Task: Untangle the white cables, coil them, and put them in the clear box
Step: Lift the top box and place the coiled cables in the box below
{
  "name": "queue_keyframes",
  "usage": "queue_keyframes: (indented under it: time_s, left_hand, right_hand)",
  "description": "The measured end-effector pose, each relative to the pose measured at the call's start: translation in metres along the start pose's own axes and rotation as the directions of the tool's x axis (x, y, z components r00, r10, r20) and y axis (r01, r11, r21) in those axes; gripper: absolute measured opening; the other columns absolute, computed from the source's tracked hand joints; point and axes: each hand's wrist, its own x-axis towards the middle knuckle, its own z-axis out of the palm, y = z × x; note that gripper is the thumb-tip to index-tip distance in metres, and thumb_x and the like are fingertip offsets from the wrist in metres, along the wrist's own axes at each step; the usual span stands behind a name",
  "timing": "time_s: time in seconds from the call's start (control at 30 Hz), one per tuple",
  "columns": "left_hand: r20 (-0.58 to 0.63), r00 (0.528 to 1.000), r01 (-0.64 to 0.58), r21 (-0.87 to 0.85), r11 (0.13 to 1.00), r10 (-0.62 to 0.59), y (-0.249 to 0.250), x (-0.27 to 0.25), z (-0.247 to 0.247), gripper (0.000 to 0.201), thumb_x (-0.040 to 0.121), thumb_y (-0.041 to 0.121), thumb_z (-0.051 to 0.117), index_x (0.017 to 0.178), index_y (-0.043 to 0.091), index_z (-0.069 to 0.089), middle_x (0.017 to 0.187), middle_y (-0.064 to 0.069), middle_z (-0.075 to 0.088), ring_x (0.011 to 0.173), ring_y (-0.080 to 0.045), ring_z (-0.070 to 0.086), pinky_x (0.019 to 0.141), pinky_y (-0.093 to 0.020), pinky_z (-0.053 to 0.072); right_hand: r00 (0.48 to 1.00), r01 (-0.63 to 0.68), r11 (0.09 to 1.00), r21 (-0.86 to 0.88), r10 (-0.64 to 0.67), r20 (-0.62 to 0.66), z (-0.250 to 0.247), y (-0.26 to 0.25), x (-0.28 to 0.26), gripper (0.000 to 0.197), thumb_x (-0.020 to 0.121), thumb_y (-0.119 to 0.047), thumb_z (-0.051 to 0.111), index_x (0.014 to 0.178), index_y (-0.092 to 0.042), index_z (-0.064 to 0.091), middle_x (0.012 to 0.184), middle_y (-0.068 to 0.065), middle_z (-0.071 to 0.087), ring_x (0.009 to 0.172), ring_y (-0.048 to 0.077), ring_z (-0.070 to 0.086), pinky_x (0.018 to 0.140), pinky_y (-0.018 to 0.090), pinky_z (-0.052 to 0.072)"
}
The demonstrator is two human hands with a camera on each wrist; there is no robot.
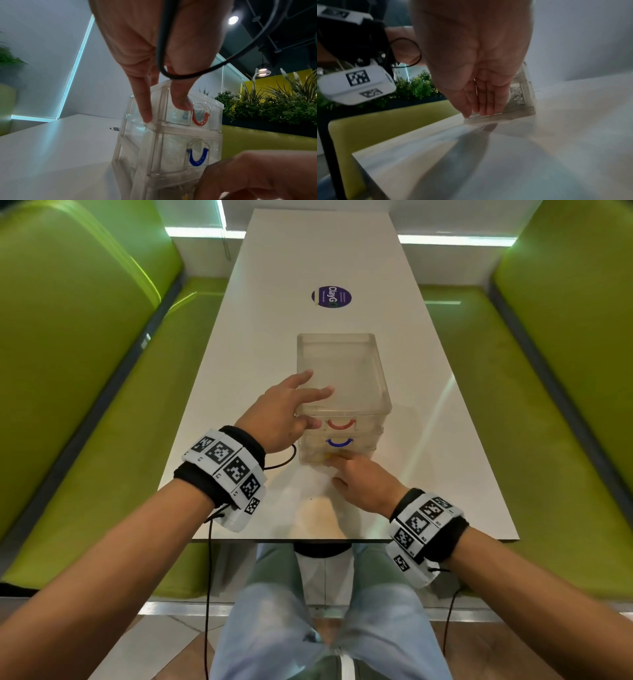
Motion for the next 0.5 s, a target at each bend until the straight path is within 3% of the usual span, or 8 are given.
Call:
queue_keyframes:
  time_s: [0.13,0.2,0.27,0.33,0.37,0.4,0.43,0.5]
  left_hand:
    - [-0.023,0.999,-0.041,-0.013,0.999,0.041,-0.004,-0.002,0.005,0.056,0.088,0.017,0.066,0.138,0.034,0.046,0.158,-0.001,0.021,0.137,-0.023,0.039,0.109,-0.037,0.036]
    - [-0.033,0.995,-0.095,-0.02,0.995,0.095,-0.009,-0.008,0.011,0.063,0.09,0.015,0.063,0.144,0.033,0.036,0.161,-0.002,0.01,0.139,-0.019,0.034,0.104,-0.035,0.041]
    - [-0.068,0.992,-0.117,-0.099,0.988,0.111,-0.013,-0.015,0.018,0.084,0.088,0.015,0.065,0.15,0.034,0.012,0.161,-0.001,-0.012,0.143,-0.007,0.014,0.105,-0.032,0.038]
    - [-0.148,0.988,-0.076,-0.19,0.979,0.048,-0.014,-0.031,0.024,0.103,0.084,0.021,0.071,0.149,0.032,-0.008,0.157,0.001,-0.024,0.143,-0.001,-0.001,0.107,-0.027,0.029]
    - [-0.184,0.983,-0.052,-0.23,0.972,0.009,-0.013,-0.045,0.026,0.103,0.084,0.026,0.071,0.149,0.032,-0.008,0.159,0.003,-0.015,0.145,-0.006,0.006,0.108,-0.025,0.03]
    - [-0.206,0.978,-0.032,-0.28,0.959,-0.027,-0.016,-0.064,0.029,0.094,0.085,0.033,0.069,0.15,0.036,0.002,0.159,0.006,0.006,0.141,-0.011,0.027,0.104,-0.024,0.037]
    - [-0.205,0.977,-0.016,-0.332,0.943,-0.056,-0.02,-0.087,0.037,0.077,0.086,0.04,0.066,0.146,0.044,0.017,0.149,0.011,0.034,0.122,-0.009,0.05,0.095,-0.023,0.046]
    - [-0.11,0.992,0.028,-0.333,0.943,-0.068,-0.034,-0.145,0.058,0.038,0.085,0.055,0.056,0.121,0.059,0.045,0.11,0.022,0.062,0.086,-0.006,0.061,0.077,-0.027,0.052]
  right_hand:
    - [0.99,0.103,0.993,0.065,-0.109,0.091,-0.022,-0.006,-0.02,0.035,0.088,-0.001,0.045,0.116,-0.008,0.063,0.12,0.008,0.064,0.108,0.02,0.057,0.085,0.018,0.038]
    - [0.978,0.201,0.971,0.133,-0.191,-0.079,-0.049,-0.014,-0.034,0.031,0.083,-0.001,0.046,0.103,-0.007,0.069,0.102,0.002,0.07,0.089,0.007,0.057,0.075,0.01,0.035]
    - [0.903,0.31,0.941,0.135,-0.248,-0.35,-0.079,-0.013,-0.041,0.032,0.079,-0.002,0.045,0.099,-0.008,0.069,0.094,-0.004,0.066,0.083,0.003,0.053,0.075,0.006,0.036]
    - [0.885,0.252,0.964,0.079,-0.197,-0.422,-0.108,-0.001,-0.035,0.04,0.081,0.005,0.047,0.113,-0.011,0.065,0.115,-0.001,0.062,0.104,0.006,0.054,0.091,0.011,0.037]
    - [0.924,0.166,0.986,0.036,-0.142,-0.356,-0.121,0.008,-0.029,0.047,0.084,0.007,0.05,0.124,-0.014,0.06,0.132,0.001,0.055,0.121,0.011,0.048,0.101,0.015,0.032]
    - [0.971,0.067,0.998,-0.02,-0.07,-0.23,-0.13,0.018,-0.023,0.054,0.086,0.007,0.052,0.134,-0.018,0.052,0.146,0.001,0.042,0.134,0.014,0.037,0.107,0.018,0.026]
    - [0.995,-0.018,0.998,-0.065,0.012,-0.097,-0.135,0.028,-0.017,0.06,0.087,0.005,0.054,0.139,-0.022,0.044,0.153,-0.001,0.031,0.14,0.015,0.028,0.109,0.02,0.022]
    - [0.995,-0.094,0.993,-0.073,0.093,-0.019,-0.132,0.041,-0.01,0.062,0.088,0.002,0.058,0.14,-0.027,0.043,0.155,-0.005,0.027,0.141,0.016,0.027,0.107,0.021,0.023]
